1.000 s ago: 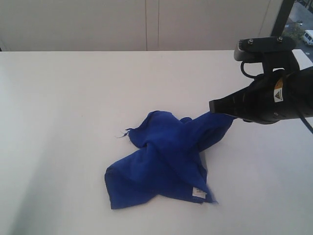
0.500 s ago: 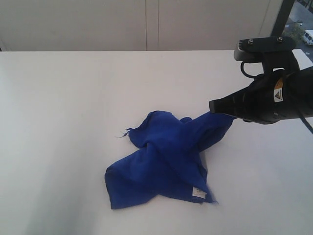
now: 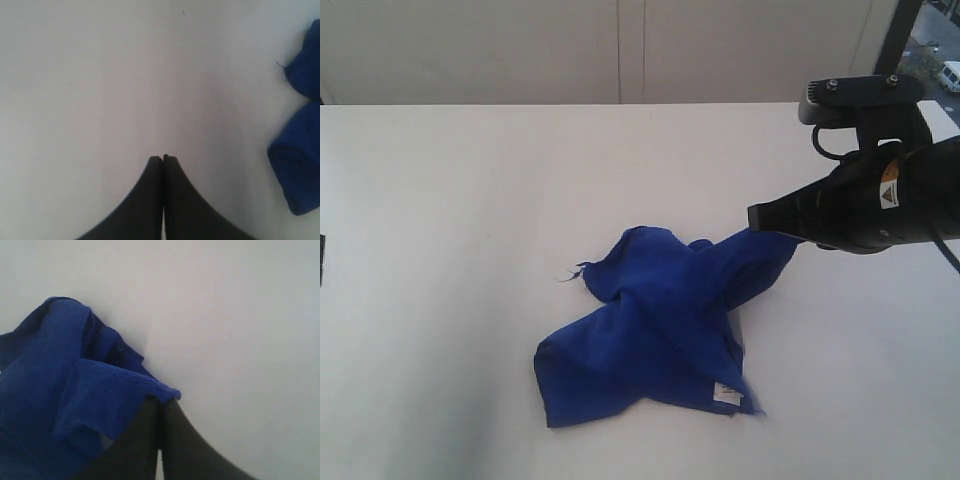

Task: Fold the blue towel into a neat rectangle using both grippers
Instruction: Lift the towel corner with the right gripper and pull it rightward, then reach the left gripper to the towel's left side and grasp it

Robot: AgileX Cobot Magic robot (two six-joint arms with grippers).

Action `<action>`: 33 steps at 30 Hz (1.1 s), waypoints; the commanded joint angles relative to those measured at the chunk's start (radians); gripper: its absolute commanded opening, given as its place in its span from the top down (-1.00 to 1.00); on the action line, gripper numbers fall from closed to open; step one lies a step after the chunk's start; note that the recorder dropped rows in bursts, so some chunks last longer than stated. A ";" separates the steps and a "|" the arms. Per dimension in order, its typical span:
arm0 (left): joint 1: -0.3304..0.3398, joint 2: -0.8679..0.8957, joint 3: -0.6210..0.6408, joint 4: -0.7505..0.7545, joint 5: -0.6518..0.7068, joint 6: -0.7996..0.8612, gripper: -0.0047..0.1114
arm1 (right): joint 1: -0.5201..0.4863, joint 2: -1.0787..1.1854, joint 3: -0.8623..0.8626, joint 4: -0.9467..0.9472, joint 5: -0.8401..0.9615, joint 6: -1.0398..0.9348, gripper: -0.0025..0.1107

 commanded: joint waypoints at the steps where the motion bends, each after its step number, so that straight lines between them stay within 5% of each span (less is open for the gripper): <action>1: -0.068 0.118 -0.037 -0.108 -0.015 0.112 0.92 | -0.009 -0.008 0.004 -0.013 -0.004 0.003 0.96; 7: -0.247 0.278 -0.136 -0.109 -0.088 0.103 0.92 | -0.009 -0.008 0.004 -0.013 -0.004 0.003 0.96; 13: -0.358 0.439 -0.281 -0.120 -0.110 0.085 0.92 | -0.009 -0.008 0.004 -0.011 -0.004 0.003 0.96; 25: -0.478 0.700 -0.505 -0.165 -0.102 0.090 0.92 | -0.009 -0.008 0.004 -0.010 -0.003 0.005 0.96; 33: -0.498 0.818 -0.578 -0.207 -0.077 0.118 0.80 | -0.009 -0.008 0.004 -0.010 -0.004 0.007 0.96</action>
